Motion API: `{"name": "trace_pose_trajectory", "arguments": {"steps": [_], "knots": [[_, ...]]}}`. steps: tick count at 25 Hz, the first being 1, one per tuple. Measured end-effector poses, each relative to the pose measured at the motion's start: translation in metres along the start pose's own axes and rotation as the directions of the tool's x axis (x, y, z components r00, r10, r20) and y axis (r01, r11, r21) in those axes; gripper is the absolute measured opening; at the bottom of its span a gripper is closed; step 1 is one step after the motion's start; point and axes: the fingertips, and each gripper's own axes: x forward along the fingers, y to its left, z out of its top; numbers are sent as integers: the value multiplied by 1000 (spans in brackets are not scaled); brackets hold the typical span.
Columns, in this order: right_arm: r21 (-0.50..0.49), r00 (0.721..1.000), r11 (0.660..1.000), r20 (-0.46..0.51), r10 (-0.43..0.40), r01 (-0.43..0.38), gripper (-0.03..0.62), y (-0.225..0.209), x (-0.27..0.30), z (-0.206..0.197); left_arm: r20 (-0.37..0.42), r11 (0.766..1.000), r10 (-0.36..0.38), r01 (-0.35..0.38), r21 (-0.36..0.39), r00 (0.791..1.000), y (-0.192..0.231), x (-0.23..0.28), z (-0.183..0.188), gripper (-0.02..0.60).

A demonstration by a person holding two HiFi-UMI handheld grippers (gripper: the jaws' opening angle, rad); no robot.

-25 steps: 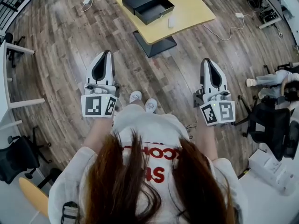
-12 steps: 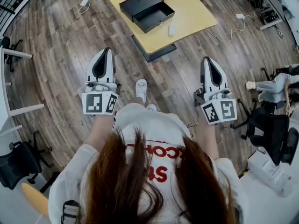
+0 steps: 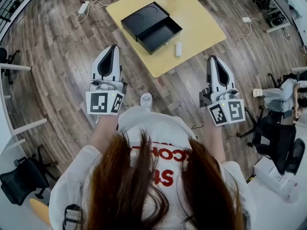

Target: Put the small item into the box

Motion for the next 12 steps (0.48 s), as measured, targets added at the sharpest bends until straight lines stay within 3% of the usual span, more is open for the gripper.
{"name": "trace_pose_trajectory", "arguments": {"steps": [12], "knots": [[59,998,996,-35,-58,60,5,-20,32,-19,-61,999,-48,46,-26,997,23,37,-29,-2]]}}
